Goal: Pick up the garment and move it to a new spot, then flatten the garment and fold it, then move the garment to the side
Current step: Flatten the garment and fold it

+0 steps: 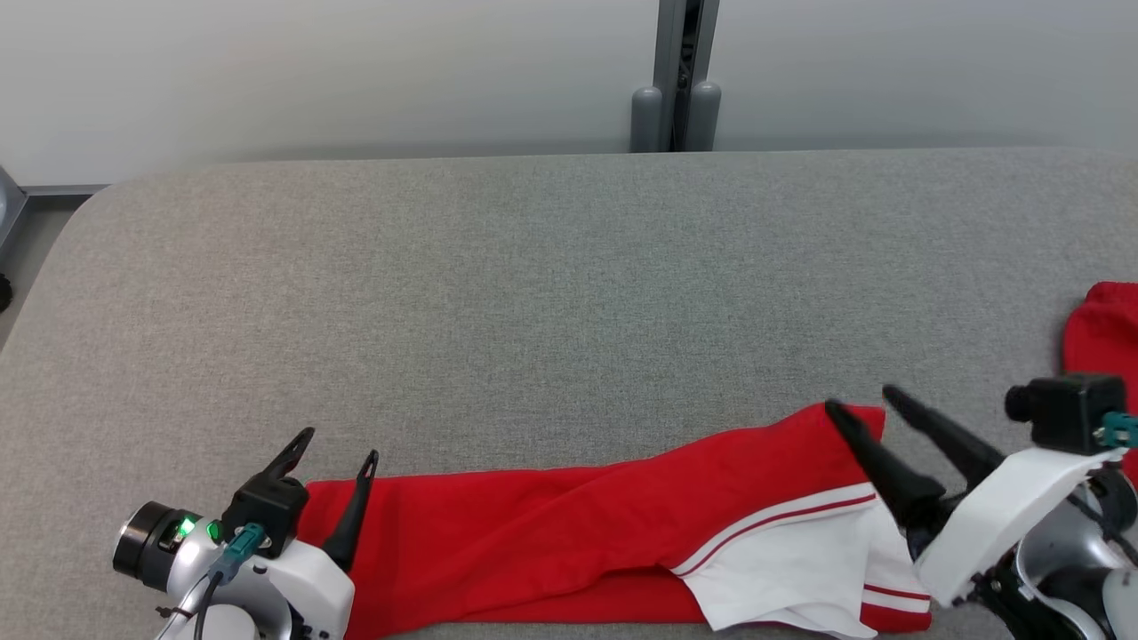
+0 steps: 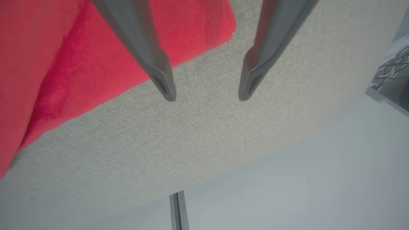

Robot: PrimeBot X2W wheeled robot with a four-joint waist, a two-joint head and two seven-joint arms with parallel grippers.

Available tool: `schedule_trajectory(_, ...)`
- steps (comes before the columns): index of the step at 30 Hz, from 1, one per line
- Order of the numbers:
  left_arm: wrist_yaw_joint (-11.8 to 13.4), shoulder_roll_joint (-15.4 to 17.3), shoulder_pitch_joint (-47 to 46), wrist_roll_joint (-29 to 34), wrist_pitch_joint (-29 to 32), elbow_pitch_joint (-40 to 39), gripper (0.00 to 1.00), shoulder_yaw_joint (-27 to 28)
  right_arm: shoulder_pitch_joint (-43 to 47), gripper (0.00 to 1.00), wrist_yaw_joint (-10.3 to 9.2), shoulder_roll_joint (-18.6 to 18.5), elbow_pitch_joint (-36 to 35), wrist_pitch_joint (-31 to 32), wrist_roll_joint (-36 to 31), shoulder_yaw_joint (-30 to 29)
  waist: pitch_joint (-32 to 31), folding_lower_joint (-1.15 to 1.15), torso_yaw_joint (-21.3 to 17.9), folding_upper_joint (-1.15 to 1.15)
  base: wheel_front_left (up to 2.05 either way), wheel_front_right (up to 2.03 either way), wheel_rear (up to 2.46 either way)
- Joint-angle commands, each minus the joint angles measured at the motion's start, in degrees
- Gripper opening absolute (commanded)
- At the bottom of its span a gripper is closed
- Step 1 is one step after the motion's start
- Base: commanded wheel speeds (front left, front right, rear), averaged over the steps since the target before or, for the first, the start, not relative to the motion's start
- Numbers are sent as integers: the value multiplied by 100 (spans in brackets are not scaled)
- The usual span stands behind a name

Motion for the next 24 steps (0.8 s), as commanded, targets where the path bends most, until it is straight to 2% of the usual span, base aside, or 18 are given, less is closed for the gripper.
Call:
schedule_trajectory(1,89,-35,-81,-41,-101,11,100,71,-144,100,3,27,64,-397,-46,-17,-7,0,-2,0,0,0,0)
schedule_trajectory(2,121,-65,-92,-55,-160,19,100,109,-192,100,3,54,101,-665,-56,17,-11,0,-4,0,0,0,0)
schedule_trajectory(3,209,-146,-102,-89,-258,17,100,199,-293,100,3,131,202,-1251,-50,15,-21,0,-9,0,0,0,0)
schedule_trajectory(7,366,-320,-30,-189,-374,-48,100,423,-388,100,3,239,493,-2268,-67,46,-43,0,-14,0,0,0,0)
schedule_trajectory(11,464,-501,63,-144,-402,-249,100,676,-315,100,2,333,876,-3012,-122,31,-71,0,-20,0,0,0,0)
schedule_trajectory(18,463,-835,454,127,-402,-656,100,1181,-155,100,3,465,1505,-3463,-51,95,-99,0,-77,0,0,0,0)
schedule_trajectory(24,292,-1153,754,410,-403,-757,100,1521,-28,100,2,552,1957,-3317,-14,47,-141,0,-116,0,0,0,0)
